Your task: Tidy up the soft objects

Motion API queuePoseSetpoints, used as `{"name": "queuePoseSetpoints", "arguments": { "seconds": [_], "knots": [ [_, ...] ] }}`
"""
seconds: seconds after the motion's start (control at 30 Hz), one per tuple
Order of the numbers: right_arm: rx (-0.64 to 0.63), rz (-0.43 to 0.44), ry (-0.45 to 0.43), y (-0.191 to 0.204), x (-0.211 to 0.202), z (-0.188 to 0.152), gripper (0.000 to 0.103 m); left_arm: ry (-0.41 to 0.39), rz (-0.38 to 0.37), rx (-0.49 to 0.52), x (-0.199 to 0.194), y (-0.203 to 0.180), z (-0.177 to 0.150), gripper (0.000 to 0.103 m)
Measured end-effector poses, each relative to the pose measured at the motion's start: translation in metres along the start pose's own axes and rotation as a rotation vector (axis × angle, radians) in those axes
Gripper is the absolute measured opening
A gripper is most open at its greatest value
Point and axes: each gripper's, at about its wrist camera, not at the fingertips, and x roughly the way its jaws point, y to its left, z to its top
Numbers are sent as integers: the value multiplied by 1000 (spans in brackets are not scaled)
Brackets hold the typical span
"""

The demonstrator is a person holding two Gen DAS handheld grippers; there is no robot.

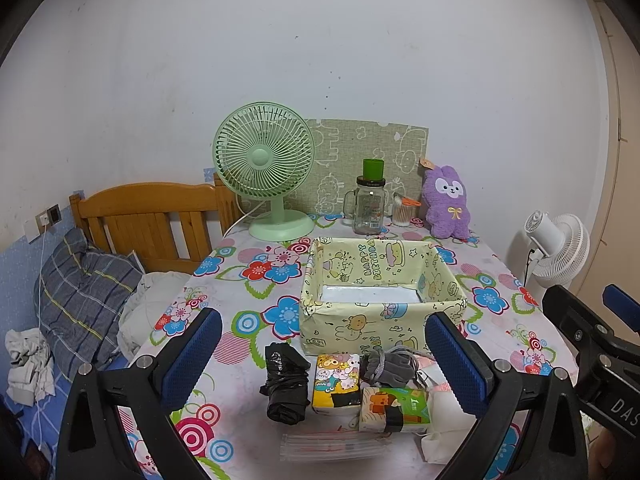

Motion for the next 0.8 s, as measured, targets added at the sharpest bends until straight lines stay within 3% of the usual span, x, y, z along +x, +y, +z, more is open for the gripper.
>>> {"name": "queuePoseSetpoints", "arguments": {
  "seconds": [0.8],
  "knots": [
    [0,3,2,1,1,2,103,1,1,2,0,-1,-1,101]
  ]
}}
